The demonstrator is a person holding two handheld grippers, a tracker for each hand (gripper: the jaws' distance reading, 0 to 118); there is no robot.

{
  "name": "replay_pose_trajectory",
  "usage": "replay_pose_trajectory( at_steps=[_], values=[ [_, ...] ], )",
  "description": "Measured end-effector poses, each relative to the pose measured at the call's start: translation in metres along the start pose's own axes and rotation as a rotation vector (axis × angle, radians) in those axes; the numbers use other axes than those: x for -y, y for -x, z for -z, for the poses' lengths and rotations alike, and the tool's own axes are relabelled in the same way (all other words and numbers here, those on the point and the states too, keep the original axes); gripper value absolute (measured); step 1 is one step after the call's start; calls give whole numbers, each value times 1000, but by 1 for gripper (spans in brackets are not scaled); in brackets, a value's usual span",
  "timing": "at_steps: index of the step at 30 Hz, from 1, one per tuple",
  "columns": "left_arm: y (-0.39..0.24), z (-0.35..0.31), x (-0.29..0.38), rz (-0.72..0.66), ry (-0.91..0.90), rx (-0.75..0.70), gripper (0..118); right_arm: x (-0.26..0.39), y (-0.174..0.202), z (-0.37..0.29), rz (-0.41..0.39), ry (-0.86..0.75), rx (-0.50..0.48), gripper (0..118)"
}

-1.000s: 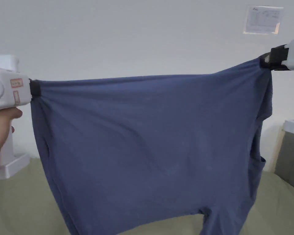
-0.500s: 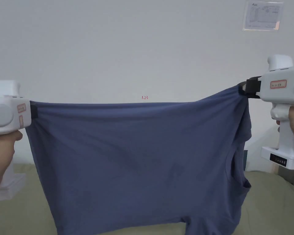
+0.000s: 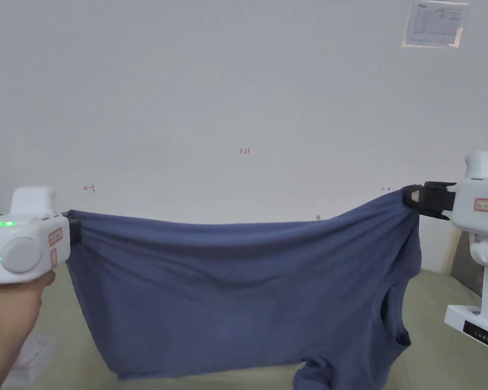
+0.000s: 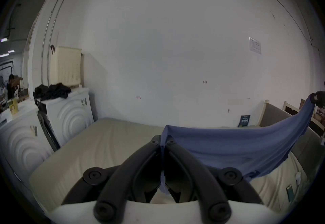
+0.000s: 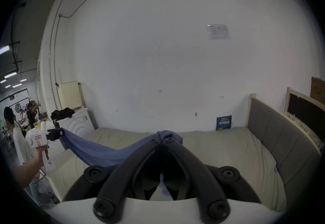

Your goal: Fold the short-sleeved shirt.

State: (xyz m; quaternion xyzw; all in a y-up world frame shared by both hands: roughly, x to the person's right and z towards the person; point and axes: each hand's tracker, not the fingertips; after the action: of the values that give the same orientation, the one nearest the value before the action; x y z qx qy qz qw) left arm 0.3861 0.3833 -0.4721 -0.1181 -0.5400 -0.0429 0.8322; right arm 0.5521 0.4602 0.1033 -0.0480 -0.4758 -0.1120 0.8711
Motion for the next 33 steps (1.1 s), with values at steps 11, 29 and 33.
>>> replay_pose_trajectory(
  at_steps=[11,29,33],
  values=[
    [30,-160,175,27,205,57,0,177,28,-163,20,247,-61,1],
    [49,-207,363,53,596,61,118,439,3,-213,207,657,79,110],
    [54,-247,339,-13,490,131,117,411,24,-238,167,599,67,118]
  ],
)
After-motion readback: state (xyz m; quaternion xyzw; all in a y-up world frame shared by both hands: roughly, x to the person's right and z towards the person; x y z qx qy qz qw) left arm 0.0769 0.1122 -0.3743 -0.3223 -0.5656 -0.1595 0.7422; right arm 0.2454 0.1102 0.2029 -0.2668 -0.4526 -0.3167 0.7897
